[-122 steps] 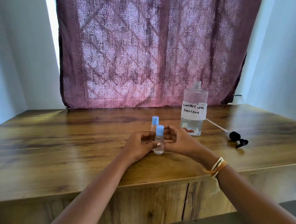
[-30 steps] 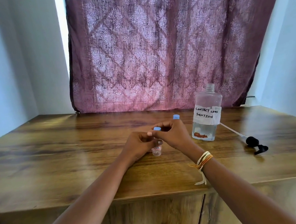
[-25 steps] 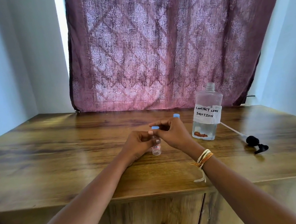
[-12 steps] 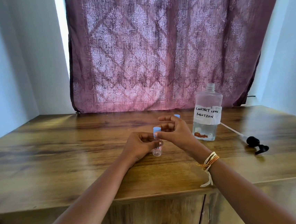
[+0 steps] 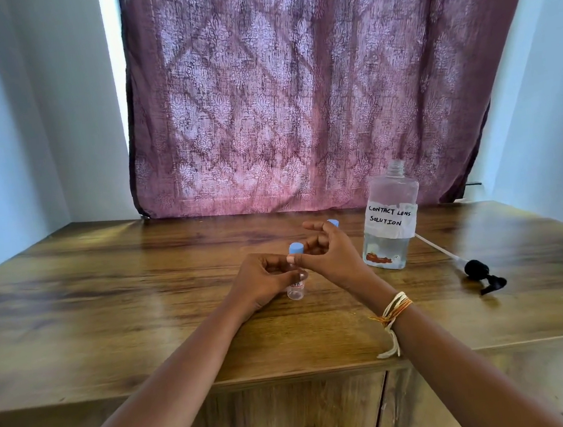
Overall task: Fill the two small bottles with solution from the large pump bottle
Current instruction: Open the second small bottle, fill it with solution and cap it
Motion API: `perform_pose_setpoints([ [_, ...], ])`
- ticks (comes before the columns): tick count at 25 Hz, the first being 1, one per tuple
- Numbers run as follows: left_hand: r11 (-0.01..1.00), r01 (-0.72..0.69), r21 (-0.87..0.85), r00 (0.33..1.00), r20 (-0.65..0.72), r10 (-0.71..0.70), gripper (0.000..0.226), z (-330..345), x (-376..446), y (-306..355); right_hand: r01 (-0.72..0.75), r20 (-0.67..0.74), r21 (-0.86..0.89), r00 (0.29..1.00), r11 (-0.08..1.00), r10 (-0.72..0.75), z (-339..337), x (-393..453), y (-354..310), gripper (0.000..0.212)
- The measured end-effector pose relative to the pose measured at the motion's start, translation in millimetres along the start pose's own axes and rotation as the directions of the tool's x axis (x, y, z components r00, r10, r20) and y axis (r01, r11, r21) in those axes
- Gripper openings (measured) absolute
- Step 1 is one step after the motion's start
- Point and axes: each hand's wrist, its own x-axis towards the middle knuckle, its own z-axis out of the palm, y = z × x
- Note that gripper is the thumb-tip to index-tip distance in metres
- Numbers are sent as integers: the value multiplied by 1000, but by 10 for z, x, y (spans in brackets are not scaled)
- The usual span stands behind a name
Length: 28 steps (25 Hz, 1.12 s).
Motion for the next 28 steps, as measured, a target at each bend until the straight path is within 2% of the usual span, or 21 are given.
perform_pose_setpoints([
  [5,1000,5,-1,1000,9,-5,21,-6,9,-26,-10,93,-10,996,1000,11,-18,-8,-3,56],
  [8,999,-31,16,999,13,31,24,-4,-7,2,18,58,-91,998,996,-12,0,-16,14,58],
  [16,1000,10,14,1000,-12,-10,17,2,23,-25,30,36,83,999,996,-33,-52,-6,4,41],
  [22,1000,20,20,999,-44,-19,16,17,38,-40,-86,-58,220,993,972,101,-161,59,110,24],
  [24,999,-9,31,998,-56,11,20,20,51,-62,-118,-63,70,990,991,122,-197,53,170,12],
  [25,999,-18,41,998,-59,21,21,24,54,-70,-108,-56,-93,993,990,103,-219,54,212,9],
  [27,997,-21,78,998,-53,25,23,25,58,-80,-36,19,-462,999,886,50,-241,42,278,14],
  [28,995,-16,98,999,-46,21,27,23,63,-85,7,63,-577,997,817,36,-232,32,292,19],
])
